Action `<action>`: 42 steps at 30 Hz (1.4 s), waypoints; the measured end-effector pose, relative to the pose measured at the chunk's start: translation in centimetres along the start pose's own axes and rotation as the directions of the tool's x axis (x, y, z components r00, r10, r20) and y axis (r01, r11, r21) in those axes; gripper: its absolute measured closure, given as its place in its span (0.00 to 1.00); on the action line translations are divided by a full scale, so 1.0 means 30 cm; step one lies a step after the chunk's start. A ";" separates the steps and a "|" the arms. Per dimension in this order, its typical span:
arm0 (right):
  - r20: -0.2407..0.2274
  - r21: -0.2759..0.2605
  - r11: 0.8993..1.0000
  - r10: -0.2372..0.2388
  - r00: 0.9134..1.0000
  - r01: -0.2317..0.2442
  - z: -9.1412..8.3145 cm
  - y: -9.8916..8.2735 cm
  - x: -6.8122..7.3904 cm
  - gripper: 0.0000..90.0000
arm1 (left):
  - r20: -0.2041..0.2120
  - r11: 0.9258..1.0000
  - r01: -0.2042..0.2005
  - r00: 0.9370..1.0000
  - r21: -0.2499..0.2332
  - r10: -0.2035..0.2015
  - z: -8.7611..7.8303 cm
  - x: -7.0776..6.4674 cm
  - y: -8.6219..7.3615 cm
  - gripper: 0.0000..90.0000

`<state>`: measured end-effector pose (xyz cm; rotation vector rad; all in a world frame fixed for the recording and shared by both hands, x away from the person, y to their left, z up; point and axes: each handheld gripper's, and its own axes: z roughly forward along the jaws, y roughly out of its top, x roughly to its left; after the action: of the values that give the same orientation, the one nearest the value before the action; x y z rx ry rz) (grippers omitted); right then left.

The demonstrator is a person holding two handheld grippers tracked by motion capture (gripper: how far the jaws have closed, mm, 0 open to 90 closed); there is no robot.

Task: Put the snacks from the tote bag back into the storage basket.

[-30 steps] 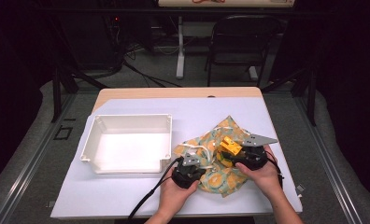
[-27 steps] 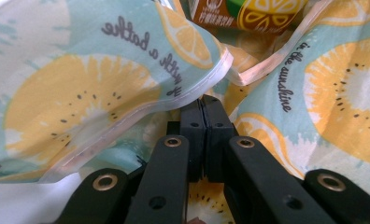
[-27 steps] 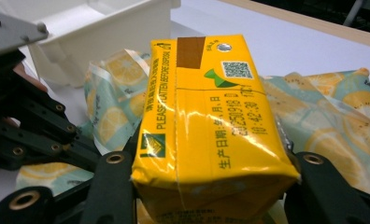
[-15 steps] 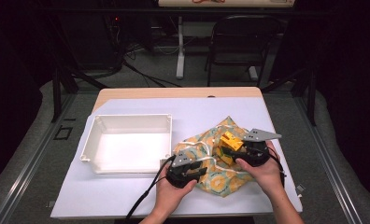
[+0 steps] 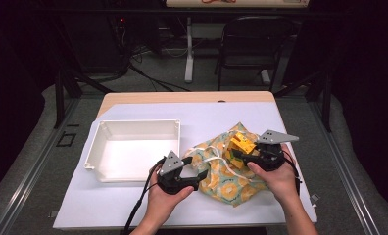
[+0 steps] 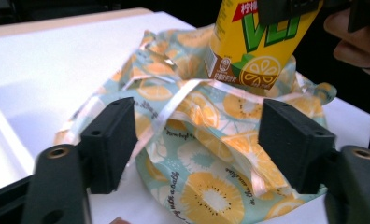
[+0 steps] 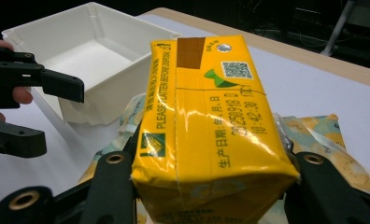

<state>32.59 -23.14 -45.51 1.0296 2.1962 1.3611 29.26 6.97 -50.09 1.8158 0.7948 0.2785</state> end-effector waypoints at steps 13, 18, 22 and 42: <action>-0.058 -0.028 0.999 0.019 0.998 -0.021 0.003 0.068 0.104 0.57 | -0.009 0.999 -0.052 0.999 -0.011 0.052 -0.041 -0.030 0.013 0.10; -0.063 -0.029 0.999 0.023 0.998 -0.025 0.011 0.070 0.134 0.57 | -0.008 0.998 -0.061 0.998 -0.008 0.061 -0.032 -0.050 0.011 0.08; -0.066 -0.023 0.999 0.022 0.998 -0.024 0.024 0.065 0.154 0.57 | -0.008 0.997 -0.075 0.997 -0.012 0.075 -0.031 -0.060 0.010 0.07; -0.080 -0.010 0.999 0.036 0.996 -0.037 0.067 0.054 0.252 0.57 | 0.005 0.994 -0.104 0.995 -0.017 0.104 -0.022 -0.084 -0.004 0.07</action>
<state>29.43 -15.87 -44.49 1.0336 2.2341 1.4528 26.97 5.87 -49.49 1.8446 0.6929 0.3460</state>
